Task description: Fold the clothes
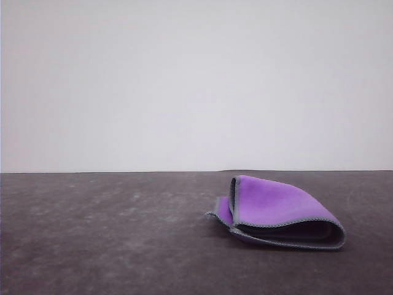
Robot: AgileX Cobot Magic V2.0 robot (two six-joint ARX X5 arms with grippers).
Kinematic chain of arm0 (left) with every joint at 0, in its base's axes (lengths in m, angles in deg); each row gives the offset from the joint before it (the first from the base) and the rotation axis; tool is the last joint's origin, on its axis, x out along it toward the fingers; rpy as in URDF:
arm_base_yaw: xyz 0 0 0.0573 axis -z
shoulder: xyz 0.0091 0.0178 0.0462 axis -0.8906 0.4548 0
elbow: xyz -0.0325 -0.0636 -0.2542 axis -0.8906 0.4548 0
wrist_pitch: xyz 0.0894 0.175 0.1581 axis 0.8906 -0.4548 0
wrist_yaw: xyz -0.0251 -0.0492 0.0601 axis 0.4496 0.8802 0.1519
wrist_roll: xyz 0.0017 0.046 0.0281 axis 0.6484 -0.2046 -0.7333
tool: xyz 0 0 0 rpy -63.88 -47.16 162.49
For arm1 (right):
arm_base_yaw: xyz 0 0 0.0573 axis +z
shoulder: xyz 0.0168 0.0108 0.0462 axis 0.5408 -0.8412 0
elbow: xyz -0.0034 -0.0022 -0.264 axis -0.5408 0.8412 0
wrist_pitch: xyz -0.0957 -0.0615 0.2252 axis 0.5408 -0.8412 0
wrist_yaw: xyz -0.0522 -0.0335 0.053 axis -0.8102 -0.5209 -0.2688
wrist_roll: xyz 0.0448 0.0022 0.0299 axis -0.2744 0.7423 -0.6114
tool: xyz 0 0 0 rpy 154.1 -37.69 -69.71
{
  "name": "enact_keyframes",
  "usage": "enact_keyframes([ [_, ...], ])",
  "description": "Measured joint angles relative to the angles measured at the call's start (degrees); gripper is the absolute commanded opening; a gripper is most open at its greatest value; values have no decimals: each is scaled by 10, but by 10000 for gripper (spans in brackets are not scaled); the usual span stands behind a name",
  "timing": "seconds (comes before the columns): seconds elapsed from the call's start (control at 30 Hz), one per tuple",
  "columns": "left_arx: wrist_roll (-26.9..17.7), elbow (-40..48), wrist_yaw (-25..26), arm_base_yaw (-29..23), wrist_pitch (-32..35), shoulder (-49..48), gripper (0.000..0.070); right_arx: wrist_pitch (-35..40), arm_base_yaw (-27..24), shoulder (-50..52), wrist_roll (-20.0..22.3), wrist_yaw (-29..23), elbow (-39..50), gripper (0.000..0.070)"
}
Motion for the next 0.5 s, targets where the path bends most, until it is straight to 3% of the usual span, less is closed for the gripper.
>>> enact_keyframes([
  [0.5,0,0,0,0,0,0,4,4,0,0,0,0,2,3],
])
